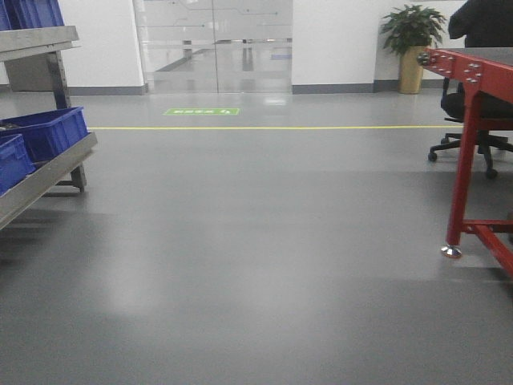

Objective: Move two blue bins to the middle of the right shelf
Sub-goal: 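Drive across the floor carrying the teal bin in both grippers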

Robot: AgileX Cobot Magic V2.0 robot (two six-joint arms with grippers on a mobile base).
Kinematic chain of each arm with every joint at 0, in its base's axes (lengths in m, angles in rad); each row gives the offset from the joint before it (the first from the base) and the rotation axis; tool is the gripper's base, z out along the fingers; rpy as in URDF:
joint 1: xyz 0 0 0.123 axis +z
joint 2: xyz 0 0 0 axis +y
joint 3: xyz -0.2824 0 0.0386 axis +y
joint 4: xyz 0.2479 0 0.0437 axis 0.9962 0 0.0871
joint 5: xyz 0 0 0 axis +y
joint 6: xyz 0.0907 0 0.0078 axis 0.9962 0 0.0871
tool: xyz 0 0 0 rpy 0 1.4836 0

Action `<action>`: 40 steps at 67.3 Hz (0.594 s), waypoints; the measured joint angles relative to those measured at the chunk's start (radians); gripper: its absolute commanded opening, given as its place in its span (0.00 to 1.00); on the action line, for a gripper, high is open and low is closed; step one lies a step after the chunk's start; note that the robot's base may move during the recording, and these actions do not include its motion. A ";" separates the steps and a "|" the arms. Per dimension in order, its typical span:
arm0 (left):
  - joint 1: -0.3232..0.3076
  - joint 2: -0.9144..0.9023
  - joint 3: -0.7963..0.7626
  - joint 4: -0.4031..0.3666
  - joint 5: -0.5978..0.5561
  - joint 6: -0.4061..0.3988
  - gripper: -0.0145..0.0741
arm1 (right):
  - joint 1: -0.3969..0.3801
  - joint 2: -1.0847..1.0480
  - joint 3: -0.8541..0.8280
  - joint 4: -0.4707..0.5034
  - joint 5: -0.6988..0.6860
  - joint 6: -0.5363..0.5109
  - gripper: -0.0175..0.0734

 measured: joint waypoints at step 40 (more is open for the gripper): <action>0.000 0.000 -0.002 0.002 -0.002 0.000 0.04 | 0.000 0.002 0.000 0.000 0.000 0.000 0.01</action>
